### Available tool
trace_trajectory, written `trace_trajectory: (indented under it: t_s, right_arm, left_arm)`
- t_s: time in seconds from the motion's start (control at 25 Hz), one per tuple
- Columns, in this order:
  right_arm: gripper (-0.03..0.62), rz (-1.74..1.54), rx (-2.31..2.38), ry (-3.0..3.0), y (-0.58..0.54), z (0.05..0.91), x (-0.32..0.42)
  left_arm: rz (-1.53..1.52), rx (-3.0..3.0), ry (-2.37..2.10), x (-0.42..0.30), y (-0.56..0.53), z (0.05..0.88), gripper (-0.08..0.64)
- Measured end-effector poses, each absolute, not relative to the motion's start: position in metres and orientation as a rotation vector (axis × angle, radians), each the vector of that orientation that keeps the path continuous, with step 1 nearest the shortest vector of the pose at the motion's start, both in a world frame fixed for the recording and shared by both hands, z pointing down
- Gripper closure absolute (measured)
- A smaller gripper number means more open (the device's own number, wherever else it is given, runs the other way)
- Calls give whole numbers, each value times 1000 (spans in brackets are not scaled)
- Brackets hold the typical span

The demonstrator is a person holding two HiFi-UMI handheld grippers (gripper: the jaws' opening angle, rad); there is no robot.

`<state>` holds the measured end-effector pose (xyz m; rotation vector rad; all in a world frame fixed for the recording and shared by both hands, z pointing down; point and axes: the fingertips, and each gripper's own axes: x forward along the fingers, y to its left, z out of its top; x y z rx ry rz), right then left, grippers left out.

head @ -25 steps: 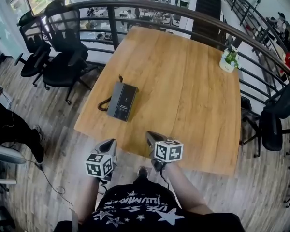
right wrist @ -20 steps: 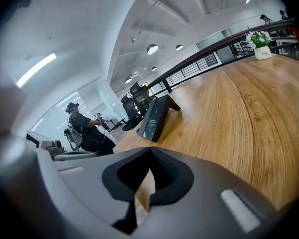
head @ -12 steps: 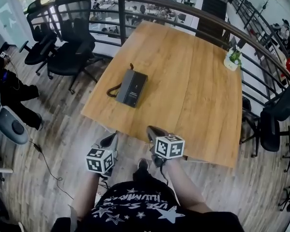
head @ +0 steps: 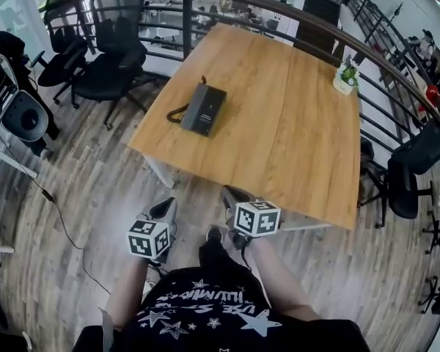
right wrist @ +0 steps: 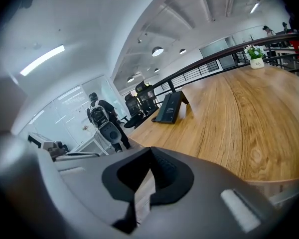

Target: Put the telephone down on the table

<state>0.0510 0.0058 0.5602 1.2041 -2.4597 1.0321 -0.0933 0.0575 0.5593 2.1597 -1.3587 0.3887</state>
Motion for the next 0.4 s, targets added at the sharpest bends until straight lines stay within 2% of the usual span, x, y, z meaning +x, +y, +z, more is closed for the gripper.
trace_trajectory:
  t_s: [0.4]
  right_arm:
    - [594,1001,1197,-2472,73,554,46]
  left_arm:
    - [371,2176,-1342,-91,130,560,560]
